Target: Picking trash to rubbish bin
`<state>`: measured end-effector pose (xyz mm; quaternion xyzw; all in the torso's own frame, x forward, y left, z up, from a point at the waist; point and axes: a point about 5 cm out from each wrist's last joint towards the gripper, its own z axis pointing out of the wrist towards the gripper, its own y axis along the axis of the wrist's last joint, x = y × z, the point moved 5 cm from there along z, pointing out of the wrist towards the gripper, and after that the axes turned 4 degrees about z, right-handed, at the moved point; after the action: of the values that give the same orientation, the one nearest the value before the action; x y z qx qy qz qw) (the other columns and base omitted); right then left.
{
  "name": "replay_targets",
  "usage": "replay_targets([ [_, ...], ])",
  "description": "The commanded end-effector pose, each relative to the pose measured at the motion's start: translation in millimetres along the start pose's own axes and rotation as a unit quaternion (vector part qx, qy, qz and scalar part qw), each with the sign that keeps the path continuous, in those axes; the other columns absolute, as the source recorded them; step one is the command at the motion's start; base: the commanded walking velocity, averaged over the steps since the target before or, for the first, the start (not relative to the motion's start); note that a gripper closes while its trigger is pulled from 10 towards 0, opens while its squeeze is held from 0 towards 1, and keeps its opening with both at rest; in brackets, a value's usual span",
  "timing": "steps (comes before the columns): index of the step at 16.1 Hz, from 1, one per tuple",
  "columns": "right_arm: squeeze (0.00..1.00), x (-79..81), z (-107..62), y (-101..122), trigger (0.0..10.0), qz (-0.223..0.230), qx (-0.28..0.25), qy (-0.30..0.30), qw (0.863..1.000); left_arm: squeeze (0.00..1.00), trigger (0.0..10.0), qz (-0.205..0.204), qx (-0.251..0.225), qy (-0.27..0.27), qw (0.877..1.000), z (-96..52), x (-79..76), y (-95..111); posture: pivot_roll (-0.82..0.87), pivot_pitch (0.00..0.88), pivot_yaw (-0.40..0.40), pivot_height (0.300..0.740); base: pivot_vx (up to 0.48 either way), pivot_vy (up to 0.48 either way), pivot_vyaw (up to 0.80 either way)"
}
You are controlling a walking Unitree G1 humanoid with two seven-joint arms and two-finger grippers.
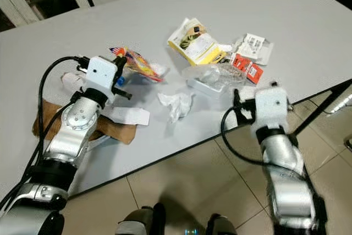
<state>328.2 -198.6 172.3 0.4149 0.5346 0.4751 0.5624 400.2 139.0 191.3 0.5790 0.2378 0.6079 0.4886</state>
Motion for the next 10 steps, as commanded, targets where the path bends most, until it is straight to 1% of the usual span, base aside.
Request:
replay_targets([
  [1,0.00,1.6,0.6,-1.7,10.0,0.008,0.001,0.012,1.000,0.00,0.0,0.004,0.006,0.000,1.000,-2.9,4.6,-2.5,0.21,0.253,0.095,0.740,0.000,0.000,0.00],
  [2,0.00,0.5,10.5,1.7,10.0,-0.002,-0.004,0.040,0.999,0.00,0.0,0.008,0.008,0.001,1.000,-6.0,7.3,-3.2,0.24,0.267,0.094,0.740,0.000,0.000,0.00],
  [4,0.00,-2.0,18.9,4.9,10.0,-0.011,-0.008,0.056,0.998,0.00,0.0,0.010,0.011,0.001,1.000,-9.1,9.4,-3.7,0.24,0.270,0.094,0.740,0.000,0.000,0.00],
  [5,0.00,-0.8,27.3,8.0,10.0,-0.003,-0.013,0.079,0.997,0.00,0.0,0.015,0.014,0.003,1.000,-12.8,12.5,-4.7,0.26,0.281,0.093,0.740,0.000,0.000,0.00],
  [6,0.00,4.3,33.0,8.7,10.0,0.008,-0.013,0.108,0.994,0.00,0.0,0.020,0.016,0.005,1.000,-15.9,15.8,-4.7,0.27,0.286,0.093,0.740,0.000,0.000,0.00],
  [7,0.00,5.5,33.9,8.6,10.0,0.010,-0.012,0.113,0.993,0.00,0.0,0.020,0.017,0.005,1.000,-16.4,16.5,-4.6,0.27,0.286,0.093,0.740,0.000,0.000,0.00],
  [10,0.00,18.1,42.0,10.0,10.0,0.020,-0.011,0.159,0.987,0.00,0.0,0.025,0.020,0.007,0.999,-20.7,19.8,-4.9,0.29,0.293,0.092,0.740,0.000,0.000,0.00],
])
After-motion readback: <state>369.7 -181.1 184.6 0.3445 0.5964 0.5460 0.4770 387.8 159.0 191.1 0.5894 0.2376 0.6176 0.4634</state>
